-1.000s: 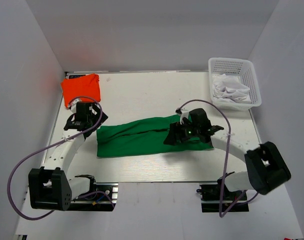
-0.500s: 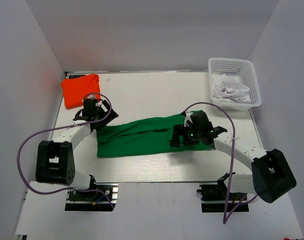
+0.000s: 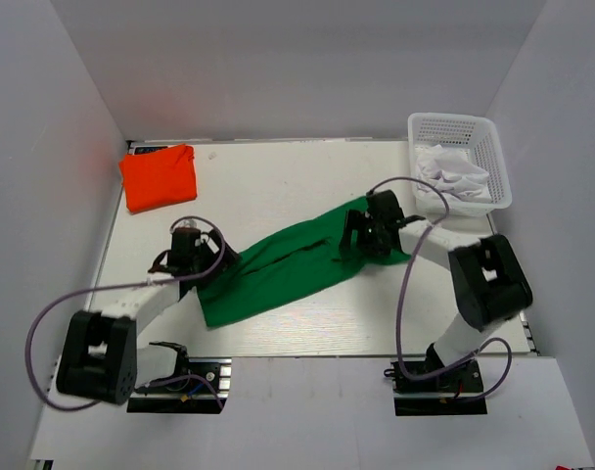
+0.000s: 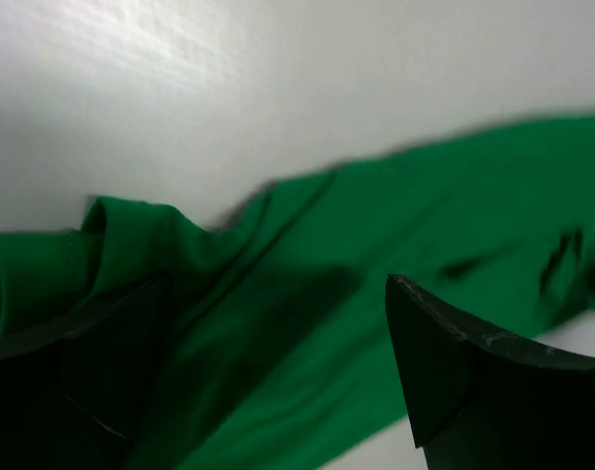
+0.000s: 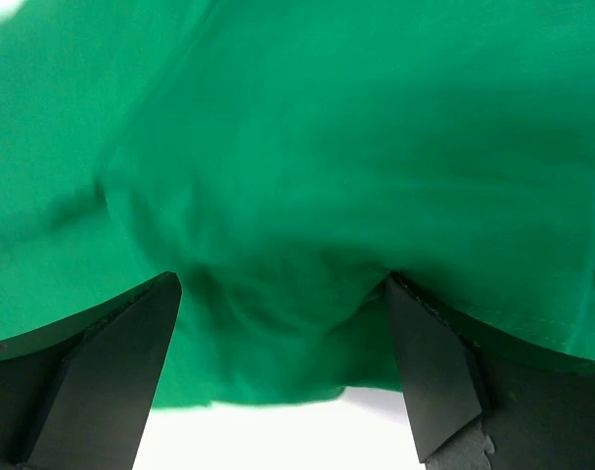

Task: Fold and stack the t-shirts
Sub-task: Rotate the tshirt 90 degrees

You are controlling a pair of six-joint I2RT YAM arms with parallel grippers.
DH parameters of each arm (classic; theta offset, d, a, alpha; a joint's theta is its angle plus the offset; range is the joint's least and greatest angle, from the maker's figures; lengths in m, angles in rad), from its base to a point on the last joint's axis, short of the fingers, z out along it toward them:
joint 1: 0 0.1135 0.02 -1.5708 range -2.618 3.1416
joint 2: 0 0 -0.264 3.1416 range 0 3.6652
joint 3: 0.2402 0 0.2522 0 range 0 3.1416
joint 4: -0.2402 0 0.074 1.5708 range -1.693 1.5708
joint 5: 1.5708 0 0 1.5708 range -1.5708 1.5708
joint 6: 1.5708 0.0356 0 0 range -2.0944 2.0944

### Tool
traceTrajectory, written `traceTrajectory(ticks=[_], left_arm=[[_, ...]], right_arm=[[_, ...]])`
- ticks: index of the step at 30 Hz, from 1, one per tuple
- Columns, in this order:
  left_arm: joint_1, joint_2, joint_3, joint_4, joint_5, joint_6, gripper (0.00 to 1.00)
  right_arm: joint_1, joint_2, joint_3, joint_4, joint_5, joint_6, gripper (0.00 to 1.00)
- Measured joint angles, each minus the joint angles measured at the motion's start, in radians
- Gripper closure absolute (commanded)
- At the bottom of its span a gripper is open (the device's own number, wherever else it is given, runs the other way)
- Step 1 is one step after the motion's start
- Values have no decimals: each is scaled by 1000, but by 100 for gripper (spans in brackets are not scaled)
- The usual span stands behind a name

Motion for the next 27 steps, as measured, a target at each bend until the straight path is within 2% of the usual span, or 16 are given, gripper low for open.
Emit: traceTrajectory(ticks=[5,8,10,12,14,16,19,23,27], left_arm=[[-96,-249,-155,-63,62,-105,0],[-159,-302,-224,1,79,-194,0],[-205,-258,-226,60,79,-238,0],[-281,-144,-193,154,80,-283,0],[-334,-59,-152,206,83,-311,0],[-418,39,-72,218,57,-329,0],[-550,133,54,137,-27,-336,0],[-662,117,93,6,-127,-351,0],[-730,61,101,-163,-212,-394,0]], right_arm=[[-51,259,280,82,-35,-13,10],[-55,483,590,42,-39,-55,10],[-55,643,826,26,-54,-86,10],[-55,774,1035,-16,-93,-116,10],[-53,859,1175,-44,-143,-144,10],[-53,903,1241,-52,-190,-162,10],[-54,929,1279,-51,-231,-162,10],[-68,971,1349,-61,-253,-127,10],[-82,983,1368,-61,-256,-78,10]])
